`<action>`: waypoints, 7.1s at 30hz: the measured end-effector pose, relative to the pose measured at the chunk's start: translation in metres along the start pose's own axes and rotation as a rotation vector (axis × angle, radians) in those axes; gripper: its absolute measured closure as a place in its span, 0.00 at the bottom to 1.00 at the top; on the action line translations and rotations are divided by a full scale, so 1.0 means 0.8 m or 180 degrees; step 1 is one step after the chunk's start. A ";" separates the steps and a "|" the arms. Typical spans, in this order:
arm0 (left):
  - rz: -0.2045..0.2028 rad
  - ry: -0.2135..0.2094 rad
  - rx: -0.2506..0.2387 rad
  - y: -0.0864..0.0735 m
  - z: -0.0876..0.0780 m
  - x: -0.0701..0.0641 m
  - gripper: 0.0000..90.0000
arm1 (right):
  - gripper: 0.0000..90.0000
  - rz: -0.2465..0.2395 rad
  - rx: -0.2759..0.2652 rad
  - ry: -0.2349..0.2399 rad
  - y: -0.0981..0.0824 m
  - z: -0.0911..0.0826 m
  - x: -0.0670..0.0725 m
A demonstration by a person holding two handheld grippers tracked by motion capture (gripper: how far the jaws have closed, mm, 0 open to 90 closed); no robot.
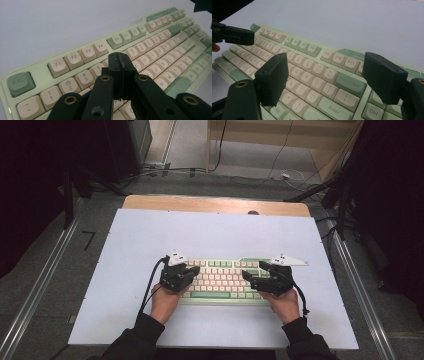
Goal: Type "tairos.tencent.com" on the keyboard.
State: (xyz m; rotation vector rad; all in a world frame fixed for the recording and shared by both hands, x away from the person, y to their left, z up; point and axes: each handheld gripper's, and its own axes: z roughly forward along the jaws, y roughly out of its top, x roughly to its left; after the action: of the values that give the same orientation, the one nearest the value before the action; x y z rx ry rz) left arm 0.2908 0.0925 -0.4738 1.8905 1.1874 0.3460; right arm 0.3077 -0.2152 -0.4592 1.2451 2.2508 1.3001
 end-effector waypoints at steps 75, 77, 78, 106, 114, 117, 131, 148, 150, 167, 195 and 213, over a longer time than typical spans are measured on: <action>-0.0295 0.0538 -0.0569 -0.058 -0.060 0.045 0.43 | 0.42 -0.0105 0.0110 0.0026 -0.006 0.029 0.021; -0.0275 0.0532 -0.0566 -0.059 -0.059 0.043 0.43 | 0.44 -0.0113 0.0102 0.0035 -0.005 0.030 0.022; -0.0265 0.0533 -0.0556 -0.059 -0.059 0.043 0.43 | 0.47 -0.0115 0.0097 0.0027 -0.005 0.031 0.023; -0.0234 0.0504 -0.0514 -0.060 -0.054 0.041 0.43 | 0.97 -0.0306 0.0303 0.0110 -0.005 0.061 0.048; -0.0220 0.0503 -0.0519 -0.061 -0.053 0.039 0.43 | 0.97 -0.0310 0.0339 0.0068 -0.005 0.063 0.048; -0.0207 0.0487 -0.0507 -0.061 -0.052 0.038 0.43 | 0.97 -0.0322 0.0341 0.0046 -0.005 0.064 0.048; -0.0205 0.0481 -0.0520 -0.061 -0.052 0.038 0.43 | 0.97 -0.0333 0.0378 0.0029 -0.007 0.068 0.048; -0.0180 0.0487 -0.0510 -0.061 -0.052 0.036 0.43 | 0.97 -0.0332 0.0390 0.0037 -0.006 0.067 0.049; -0.0176 0.0478 -0.0515 -0.061 -0.052 0.035 0.43 | 0.97 -0.0312 0.0263 0.0071 -0.003 0.060 0.047; -0.0182 0.0495 -0.0526 -0.061 -0.053 0.036 0.43 | 0.24 0.0016 0.0001 0.0036 0.008 0.030 0.021; -0.0058 0.0127 -0.0525 -0.048 -0.042 0.023 0.92 | 0.22 0.0002 0.0045 0.0017 0.008 0.032 0.021; 0.0036 0.0076 -0.0179 -0.051 -0.018 0.013 1.00 | 0.23 -0.0002 0.0045 0.0031 0.008 0.032 0.021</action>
State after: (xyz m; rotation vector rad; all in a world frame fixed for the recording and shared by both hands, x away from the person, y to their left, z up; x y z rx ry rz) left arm 0.2625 0.1161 -0.4989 1.8498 1.1714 0.4050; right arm 0.3158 -0.1854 -0.4658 1.2456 2.2705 1.2950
